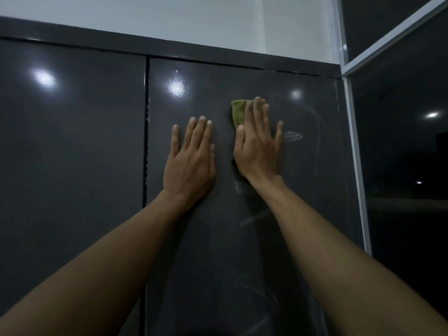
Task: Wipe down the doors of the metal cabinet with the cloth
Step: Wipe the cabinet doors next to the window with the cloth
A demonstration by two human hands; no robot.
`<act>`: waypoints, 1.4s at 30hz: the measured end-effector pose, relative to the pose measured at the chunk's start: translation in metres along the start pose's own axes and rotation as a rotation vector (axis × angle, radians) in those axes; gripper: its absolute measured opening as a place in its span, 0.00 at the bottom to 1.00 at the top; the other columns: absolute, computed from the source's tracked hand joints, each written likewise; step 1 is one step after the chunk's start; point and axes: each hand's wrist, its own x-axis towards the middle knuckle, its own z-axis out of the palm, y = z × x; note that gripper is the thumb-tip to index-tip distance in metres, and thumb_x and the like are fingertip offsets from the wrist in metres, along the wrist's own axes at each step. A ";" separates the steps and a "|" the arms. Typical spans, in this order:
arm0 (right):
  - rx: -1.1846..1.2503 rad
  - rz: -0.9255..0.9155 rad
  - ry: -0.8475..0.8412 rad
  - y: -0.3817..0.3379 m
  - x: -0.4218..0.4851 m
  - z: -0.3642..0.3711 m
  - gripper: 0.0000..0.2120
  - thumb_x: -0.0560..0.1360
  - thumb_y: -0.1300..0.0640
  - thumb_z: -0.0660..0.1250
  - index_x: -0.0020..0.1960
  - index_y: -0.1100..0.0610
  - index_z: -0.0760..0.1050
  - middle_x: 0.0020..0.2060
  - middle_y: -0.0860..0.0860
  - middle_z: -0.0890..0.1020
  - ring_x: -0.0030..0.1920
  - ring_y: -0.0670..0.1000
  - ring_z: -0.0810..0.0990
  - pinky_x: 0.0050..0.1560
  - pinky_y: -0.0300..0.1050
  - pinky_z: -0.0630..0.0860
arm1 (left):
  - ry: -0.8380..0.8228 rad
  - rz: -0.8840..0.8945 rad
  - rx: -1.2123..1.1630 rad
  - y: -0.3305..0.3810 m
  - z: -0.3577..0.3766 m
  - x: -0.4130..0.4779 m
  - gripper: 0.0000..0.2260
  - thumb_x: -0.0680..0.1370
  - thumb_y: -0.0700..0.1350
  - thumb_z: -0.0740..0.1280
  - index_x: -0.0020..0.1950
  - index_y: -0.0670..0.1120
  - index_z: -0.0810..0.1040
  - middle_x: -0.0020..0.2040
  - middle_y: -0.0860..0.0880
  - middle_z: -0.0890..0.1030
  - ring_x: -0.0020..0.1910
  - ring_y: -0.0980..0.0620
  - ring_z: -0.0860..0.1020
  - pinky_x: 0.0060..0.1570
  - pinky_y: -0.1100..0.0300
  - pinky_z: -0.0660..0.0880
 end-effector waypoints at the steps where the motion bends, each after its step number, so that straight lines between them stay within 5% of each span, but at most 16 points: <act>1: 0.005 0.039 0.016 -0.004 -0.009 0.002 0.27 0.83 0.54 0.50 0.79 0.55 0.46 0.79 0.51 0.47 0.78 0.50 0.44 0.76 0.58 0.40 | -0.002 0.008 0.000 0.000 0.000 -0.001 0.22 0.83 0.45 0.52 0.76 0.38 0.60 0.76 0.40 0.62 0.77 0.43 0.56 0.75 0.41 0.48; 8: -0.028 -0.168 -0.077 -0.010 -0.019 0.001 0.26 0.82 0.54 0.51 0.79 0.55 0.50 0.79 0.50 0.50 0.78 0.50 0.46 0.76 0.59 0.43 | -0.013 0.021 -0.007 0.003 -0.002 -0.002 0.22 0.83 0.44 0.54 0.76 0.38 0.59 0.77 0.40 0.61 0.77 0.43 0.55 0.75 0.41 0.48; 15: 0.036 0.155 0.022 -0.015 -0.043 0.005 0.26 0.83 0.54 0.49 0.79 0.55 0.46 0.79 0.50 0.47 0.78 0.49 0.44 0.76 0.59 0.41 | -0.050 0.050 0.000 0.005 -0.002 -0.023 0.23 0.83 0.45 0.50 0.76 0.38 0.60 0.76 0.40 0.61 0.77 0.43 0.57 0.75 0.41 0.49; 21: -0.010 -0.044 -0.090 -0.016 -0.056 0.001 0.26 0.83 0.54 0.50 0.79 0.54 0.49 0.79 0.50 0.49 0.78 0.50 0.45 0.76 0.60 0.42 | -0.052 0.068 -0.012 0.006 -0.003 -0.038 0.23 0.83 0.45 0.50 0.76 0.39 0.60 0.76 0.40 0.61 0.77 0.43 0.57 0.75 0.41 0.49; 27: 0.008 0.198 -0.010 -0.008 -0.067 0.002 0.26 0.83 0.53 0.46 0.79 0.54 0.45 0.79 0.50 0.46 0.78 0.49 0.42 0.76 0.61 0.42 | -0.039 0.075 0.019 0.005 0.002 -0.043 0.23 0.83 0.45 0.51 0.76 0.38 0.60 0.76 0.40 0.62 0.76 0.43 0.58 0.75 0.41 0.49; 34: -0.047 -0.076 -0.109 0.000 -0.069 -0.003 0.26 0.82 0.54 0.50 0.79 0.55 0.48 0.79 0.50 0.49 0.78 0.51 0.44 0.76 0.62 0.42 | -0.056 0.066 0.035 0.009 0.001 -0.044 0.23 0.83 0.45 0.50 0.76 0.39 0.59 0.77 0.40 0.61 0.77 0.43 0.56 0.75 0.41 0.49; 39: -0.014 0.129 -0.043 0.006 -0.084 -0.001 0.27 0.83 0.53 0.50 0.79 0.55 0.45 0.79 0.50 0.47 0.78 0.49 0.43 0.76 0.62 0.40 | -0.055 0.056 0.029 0.012 0.001 -0.050 0.23 0.83 0.45 0.50 0.76 0.38 0.60 0.76 0.40 0.61 0.77 0.43 0.57 0.75 0.42 0.48; 42: -0.044 0.080 -0.086 -0.003 -0.110 0.001 0.27 0.82 0.53 0.49 0.79 0.55 0.46 0.79 0.51 0.47 0.78 0.51 0.43 0.76 0.61 0.41 | -0.063 0.063 0.028 0.013 0.001 -0.053 0.22 0.83 0.44 0.51 0.76 0.38 0.60 0.77 0.40 0.60 0.77 0.43 0.56 0.75 0.41 0.49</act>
